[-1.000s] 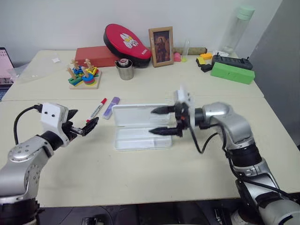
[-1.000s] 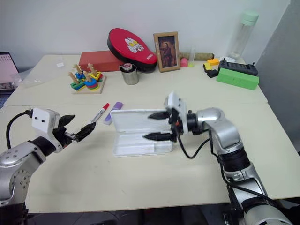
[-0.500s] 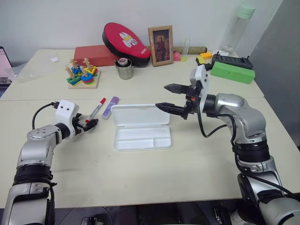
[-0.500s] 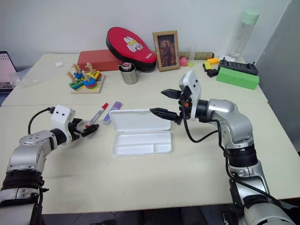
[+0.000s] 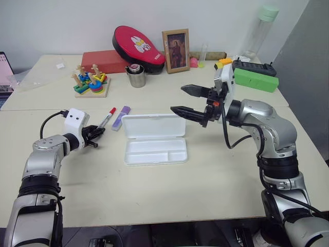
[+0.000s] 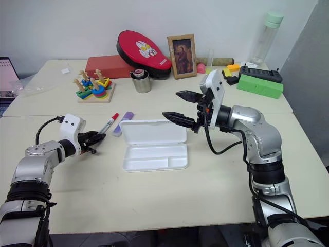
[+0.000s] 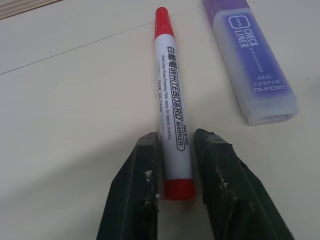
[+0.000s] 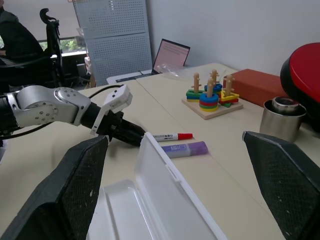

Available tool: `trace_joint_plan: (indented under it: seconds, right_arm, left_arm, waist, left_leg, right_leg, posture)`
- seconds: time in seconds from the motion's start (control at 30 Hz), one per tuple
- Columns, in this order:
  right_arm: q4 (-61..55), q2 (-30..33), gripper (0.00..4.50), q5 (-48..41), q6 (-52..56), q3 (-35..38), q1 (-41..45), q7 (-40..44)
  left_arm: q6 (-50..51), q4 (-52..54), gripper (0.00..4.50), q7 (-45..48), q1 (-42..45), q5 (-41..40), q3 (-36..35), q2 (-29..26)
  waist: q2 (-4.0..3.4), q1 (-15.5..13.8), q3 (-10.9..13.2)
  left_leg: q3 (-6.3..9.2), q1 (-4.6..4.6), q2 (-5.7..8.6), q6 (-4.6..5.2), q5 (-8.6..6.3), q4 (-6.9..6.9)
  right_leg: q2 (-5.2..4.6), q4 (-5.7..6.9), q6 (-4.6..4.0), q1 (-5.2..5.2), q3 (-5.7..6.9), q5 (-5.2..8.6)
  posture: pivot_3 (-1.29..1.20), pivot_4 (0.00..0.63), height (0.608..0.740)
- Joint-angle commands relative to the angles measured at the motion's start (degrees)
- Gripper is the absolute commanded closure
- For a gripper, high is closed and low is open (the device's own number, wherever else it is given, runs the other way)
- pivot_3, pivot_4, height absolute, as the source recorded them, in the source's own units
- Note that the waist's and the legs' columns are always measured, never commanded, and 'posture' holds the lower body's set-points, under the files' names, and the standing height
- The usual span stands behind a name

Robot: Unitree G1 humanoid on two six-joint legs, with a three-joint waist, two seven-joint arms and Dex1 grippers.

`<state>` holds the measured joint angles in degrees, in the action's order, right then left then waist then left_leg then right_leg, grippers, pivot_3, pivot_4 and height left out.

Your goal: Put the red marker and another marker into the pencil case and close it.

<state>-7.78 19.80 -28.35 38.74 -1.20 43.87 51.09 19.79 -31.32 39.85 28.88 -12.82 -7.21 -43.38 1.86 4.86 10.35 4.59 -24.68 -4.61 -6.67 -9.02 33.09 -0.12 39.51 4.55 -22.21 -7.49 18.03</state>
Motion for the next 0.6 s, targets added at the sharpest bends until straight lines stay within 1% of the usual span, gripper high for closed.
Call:
trace_joint_plan:
  seconds: [0.03, 0.2, 0.33, 0.37, 0.47, 0.53, 0.6]
  right_arm:
    - [-2.29, 0.47, 0.0, -2.86, -0.31, 1.45, 1.82, 0.48]
    - [-1.98, 1.14, 0.0, -4.46, -0.47, 1.84, 2.51, 0.43]
    - [-2.34, 1.93, 0.0, -7.26, 0.42, 3.53, 3.16, 1.06]
    - [-2.97, 2.52, 0.0, -9.19, 1.47, 4.61, 3.29, 1.35]
    - [-5.49, 5.96, 0.0, -13.41, 4.01, 6.19, 2.23, 4.21]
    - [-6.37, 8.07, 0.0, -13.88, 4.25, 5.9, 1.18, 5.68]
    - [-6.39, 9.52, 0.0, -13.57, 3.92, 5.54, 0.51, 6.25]
  left_arm:
    - [-0.99, -3.26, 4.04, -3.98, -1.51, 1.63, -2.11, 0.33]
    - [-4.13, -5.14, 4.04, -7.08, -1.84, 1.68, -3.79, 0.84]
    - [-13.38, -4.7, 4.04, -12.79, 1.83, -1.49, -10.64, 1.45]
    - [-13.99, -1.19, 4.04, -10.65, 2.26, -3.42, -11.53, 1.54]
    - [-12.54, 12.79, 4.04, 0.09, 1.91, -8.64, -9.92, 0.4]
    - [-10.92, 20.58, 4.04, 7.37, 0.6, -11.41, -8.08, -1.62]
    - [-8.19, 27.09, 4.04, 14.64, -0.19, -14.0, -6.13, -4.72]
  waist:
    - [0.0, 0.0, 0.0]
    - [-0.01, 0.2, 0.0]
    - [-0.01, 0.3, 0.01]
    - [0.01, 0.12, 0.0]
    - [0.01, -0.7, 0.01]
    - [0.0, -1.69, 0.01]
    - [0.0, -1.9, 0.01]
  left_leg:
    - [0.04, 0.01, 0.0, 0.0, 0.0, 0.0]
    - [0.09, 0.14, -0.01, -0.03, 0.03, 0.0]
    - [0.11, 0.21, -0.06, -0.03, 0.05, 0.0]
    - [0.11, 0.19, -0.06, -0.04, 0.06, 0.0]
    - [0.23, -0.08, -0.03, -0.11, 0.09, 0.0]
    - [0.27, -0.12, 0.0, -0.13, 0.1, -0.02]
    - [0.27, -0.13, 0.0, -0.13, 0.1, -0.06]
  right_leg:
    - [0.0, 0.06, -0.04, 0.0, 0.04, 0.03]
    - [0.04, 0.36, -0.17, 0.0, 0.09, 0.12]
    - [0.09, 0.44, -0.2, 0.0, 0.09, 0.14]
    - [0.09, 0.43, -0.2, -0.02, 0.1, 0.14]
    - [0.05, 0.32, -0.2, -0.08, 0.23, 0.14]
    - [0.01, 0.2, -0.18, -0.05, 0.31, 0.15]
    - [-0.01, 0.08, -0.18, -0.02, 0.32, 0.15]
  posture:
    - [0.0, 0.15, 0.74]
    - [0.0, 0.15, 0.74]
    - [0.0, 0.15, 0.74]
    - [0.0, 0.15, 0.74]
    - [0.0, 0.15, 0.74]
    - [0.0, 0.15, 0.74]
    - [0.0, 0.15, 0.74]
